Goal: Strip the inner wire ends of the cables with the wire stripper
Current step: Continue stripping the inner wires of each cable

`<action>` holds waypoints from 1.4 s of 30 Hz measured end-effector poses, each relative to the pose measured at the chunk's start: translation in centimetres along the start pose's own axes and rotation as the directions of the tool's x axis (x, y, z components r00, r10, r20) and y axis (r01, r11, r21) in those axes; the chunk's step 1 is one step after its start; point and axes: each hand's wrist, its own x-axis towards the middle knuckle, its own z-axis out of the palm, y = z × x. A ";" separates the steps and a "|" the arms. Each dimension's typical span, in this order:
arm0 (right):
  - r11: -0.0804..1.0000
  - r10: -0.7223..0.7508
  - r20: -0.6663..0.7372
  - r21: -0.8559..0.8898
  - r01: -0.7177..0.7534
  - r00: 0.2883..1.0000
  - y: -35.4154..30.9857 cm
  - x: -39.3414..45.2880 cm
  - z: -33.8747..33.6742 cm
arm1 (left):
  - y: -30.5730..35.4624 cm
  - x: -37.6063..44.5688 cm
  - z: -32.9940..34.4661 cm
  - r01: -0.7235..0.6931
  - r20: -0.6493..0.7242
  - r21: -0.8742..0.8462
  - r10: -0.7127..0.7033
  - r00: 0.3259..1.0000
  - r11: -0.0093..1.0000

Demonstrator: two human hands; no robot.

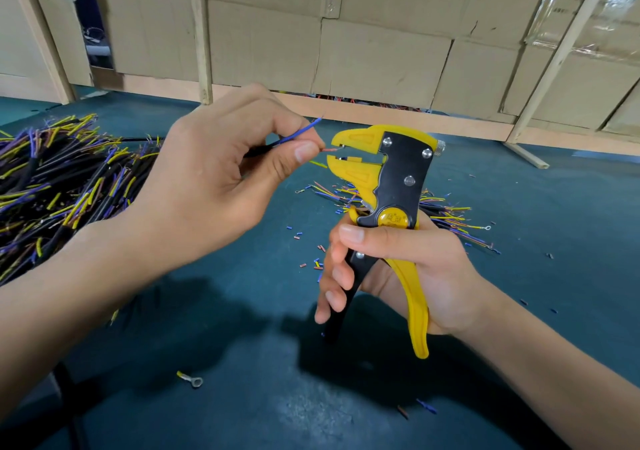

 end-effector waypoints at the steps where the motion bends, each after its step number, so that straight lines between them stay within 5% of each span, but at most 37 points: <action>1: 1.000 0.005 0.006 -0.002 -0.005 1.000 0.0 0.0 0.0 | 0.0 0.0 0.0 0.001 -0.004 0.006 -0.001 1.000 1.000; 21: 0.997 0.046 0.036 0.064 -0.049 0.998 -0.1 0.0 0.1 | 0.2 -0.2 0.2 -0.048 -0.007 0.073 0.048 0.999 0.996; 42: 0.987 0.150 -0.105 0.067 -0.143 0.983 -0.4 -0.1 1.6 | 0.7 -0.5 0.9 0.170 0.006 -0.302 -0.176 0.984 0.938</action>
